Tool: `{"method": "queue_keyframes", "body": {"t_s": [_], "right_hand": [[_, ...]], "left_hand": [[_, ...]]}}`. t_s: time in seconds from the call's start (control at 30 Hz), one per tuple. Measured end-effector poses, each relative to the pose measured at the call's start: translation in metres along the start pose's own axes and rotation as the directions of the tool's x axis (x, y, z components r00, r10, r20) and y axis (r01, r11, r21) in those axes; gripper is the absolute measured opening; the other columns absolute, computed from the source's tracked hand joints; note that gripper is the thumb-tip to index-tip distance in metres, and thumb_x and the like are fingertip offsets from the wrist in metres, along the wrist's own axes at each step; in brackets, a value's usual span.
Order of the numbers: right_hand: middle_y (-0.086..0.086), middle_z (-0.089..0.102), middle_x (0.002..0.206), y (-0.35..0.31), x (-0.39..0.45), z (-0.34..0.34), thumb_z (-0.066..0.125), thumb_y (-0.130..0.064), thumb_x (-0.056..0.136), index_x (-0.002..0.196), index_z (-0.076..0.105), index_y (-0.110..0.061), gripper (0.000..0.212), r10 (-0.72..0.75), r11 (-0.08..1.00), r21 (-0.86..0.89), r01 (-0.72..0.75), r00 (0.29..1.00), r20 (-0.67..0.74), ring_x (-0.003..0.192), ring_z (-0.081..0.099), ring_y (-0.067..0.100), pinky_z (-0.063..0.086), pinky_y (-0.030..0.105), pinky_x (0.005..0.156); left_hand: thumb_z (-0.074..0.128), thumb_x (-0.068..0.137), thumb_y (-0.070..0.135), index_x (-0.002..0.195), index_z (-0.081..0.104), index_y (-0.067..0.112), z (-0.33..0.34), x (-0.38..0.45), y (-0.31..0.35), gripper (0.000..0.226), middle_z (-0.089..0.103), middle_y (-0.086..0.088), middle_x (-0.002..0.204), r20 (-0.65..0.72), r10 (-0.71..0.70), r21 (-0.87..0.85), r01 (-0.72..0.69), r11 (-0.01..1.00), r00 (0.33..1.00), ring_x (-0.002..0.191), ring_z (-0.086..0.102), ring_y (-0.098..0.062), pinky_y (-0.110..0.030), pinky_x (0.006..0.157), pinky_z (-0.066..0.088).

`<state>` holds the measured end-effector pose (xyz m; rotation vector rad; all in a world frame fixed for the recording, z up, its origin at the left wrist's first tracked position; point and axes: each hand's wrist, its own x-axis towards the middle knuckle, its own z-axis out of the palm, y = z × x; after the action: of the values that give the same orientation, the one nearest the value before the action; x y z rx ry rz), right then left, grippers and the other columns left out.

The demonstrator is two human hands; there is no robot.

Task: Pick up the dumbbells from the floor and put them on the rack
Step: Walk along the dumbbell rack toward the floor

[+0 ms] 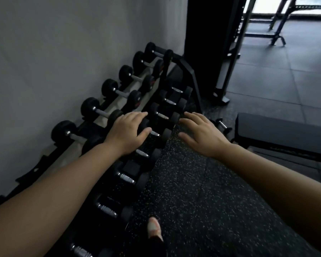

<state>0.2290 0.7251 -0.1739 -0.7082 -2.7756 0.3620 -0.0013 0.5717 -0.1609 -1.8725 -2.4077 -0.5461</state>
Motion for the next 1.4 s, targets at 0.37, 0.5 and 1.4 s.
{"method": "queue_keyframes", "body": {"t_s": [0.37,0.5,1.4], "right_hand": [[0.010,0.036,0.155,0.140,0.093,0.009,0.038,-0.059,0.094,0.143,0.045,-0.018,0.065,0.292,0.956,-0.031,-0.292,0.956,0.012,0.144,0.026,0.030,0.028,0.048,0.115],[0.011,0.040,0.153,0.196,0.117,0.009,0.043,-0.057,0.094,0.141,0.047,-0.017,0.062,0.399,0.916,-0.032,-0.399,0.917,-0.001,0.142,0.029,0.031,0.029,0.047,0.114],[0.008,0.038,0.155,0.663,0.340,0.143,0.042,-0.054,0.096,0.146,0.041,-0.018,0.061,0.578,0.779,0.055,-0.624,0.750,0.323,0.142,0.030,0.025,0.025,0.041,0.115]], "left_hand": [[0.044,0.093,0.052,0.144,0.042,0.019,0.103,0.214,-0.025,0.061,0.049,-0.006,0.147,0.115,0.177,-0.117,-0.164,0.980,0.977,0.137,0.039,-0.023,-0.049,0.112,0.029],[0.041,0.093,0.053,0.144,0.041,0.019,0.142,0.288,-0.022,0.062,0.047,-0.006,0.148,0.174,0.227,-0.173,-0.197,0.965,0.958,0.139,0.037,-0.022,-0.050,0.113,0.028],[0.046,0.095,0.046,0.146,0.038,0.017,0.500,0.719,0.015,0.060,0.046,-0.008,0.149,0.540,0.118,-0.225,0.008,0.974,0.833,0.136,0.039,-0.025,-0.046,0.113,0.028]]}}
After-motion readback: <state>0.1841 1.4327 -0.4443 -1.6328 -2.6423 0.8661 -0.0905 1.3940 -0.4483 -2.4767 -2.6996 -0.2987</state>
